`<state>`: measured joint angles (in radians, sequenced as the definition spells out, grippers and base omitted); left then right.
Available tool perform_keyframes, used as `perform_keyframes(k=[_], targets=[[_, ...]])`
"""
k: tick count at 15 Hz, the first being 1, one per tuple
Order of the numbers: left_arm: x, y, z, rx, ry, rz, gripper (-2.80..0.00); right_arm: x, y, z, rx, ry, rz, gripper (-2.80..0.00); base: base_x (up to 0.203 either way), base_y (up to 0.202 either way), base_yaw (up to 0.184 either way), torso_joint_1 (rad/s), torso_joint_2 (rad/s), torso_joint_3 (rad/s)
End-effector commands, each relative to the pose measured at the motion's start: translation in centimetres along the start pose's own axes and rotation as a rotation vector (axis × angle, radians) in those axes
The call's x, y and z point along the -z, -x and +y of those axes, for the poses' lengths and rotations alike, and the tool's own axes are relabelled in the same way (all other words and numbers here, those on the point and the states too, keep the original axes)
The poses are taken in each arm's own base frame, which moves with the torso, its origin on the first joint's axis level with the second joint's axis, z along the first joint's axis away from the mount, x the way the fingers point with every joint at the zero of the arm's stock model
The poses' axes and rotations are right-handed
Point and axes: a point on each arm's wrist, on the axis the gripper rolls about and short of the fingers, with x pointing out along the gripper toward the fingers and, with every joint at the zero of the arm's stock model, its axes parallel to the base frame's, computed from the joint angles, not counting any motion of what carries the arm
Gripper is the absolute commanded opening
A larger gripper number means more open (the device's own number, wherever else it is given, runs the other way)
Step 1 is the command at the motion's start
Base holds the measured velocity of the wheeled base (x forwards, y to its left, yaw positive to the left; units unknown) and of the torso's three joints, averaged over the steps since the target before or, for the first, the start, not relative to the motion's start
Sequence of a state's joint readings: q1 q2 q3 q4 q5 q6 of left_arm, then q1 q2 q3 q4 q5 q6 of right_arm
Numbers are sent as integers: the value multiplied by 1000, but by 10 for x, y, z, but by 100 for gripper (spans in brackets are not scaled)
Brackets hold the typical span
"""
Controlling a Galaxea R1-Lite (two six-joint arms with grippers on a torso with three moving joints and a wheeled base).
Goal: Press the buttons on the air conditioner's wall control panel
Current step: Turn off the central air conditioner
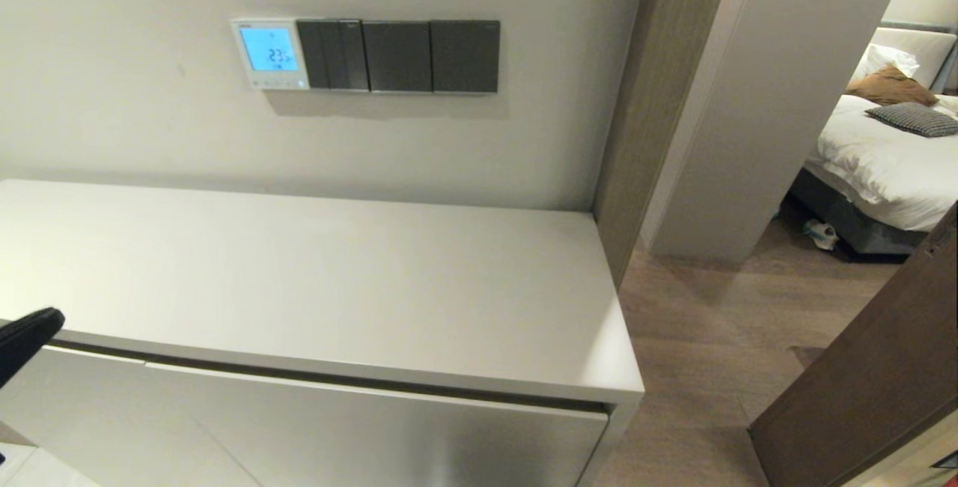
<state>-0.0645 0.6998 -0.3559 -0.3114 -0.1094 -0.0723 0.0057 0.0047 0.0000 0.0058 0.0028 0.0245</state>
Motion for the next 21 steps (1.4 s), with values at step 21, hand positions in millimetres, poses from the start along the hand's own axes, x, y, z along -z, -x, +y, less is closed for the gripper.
perform_keyframes(k=[21], targets=[[109,62,2,-84,-11,110,-280,0,0,0,-1,0,3,-280,0,0,0,0,0,0]])
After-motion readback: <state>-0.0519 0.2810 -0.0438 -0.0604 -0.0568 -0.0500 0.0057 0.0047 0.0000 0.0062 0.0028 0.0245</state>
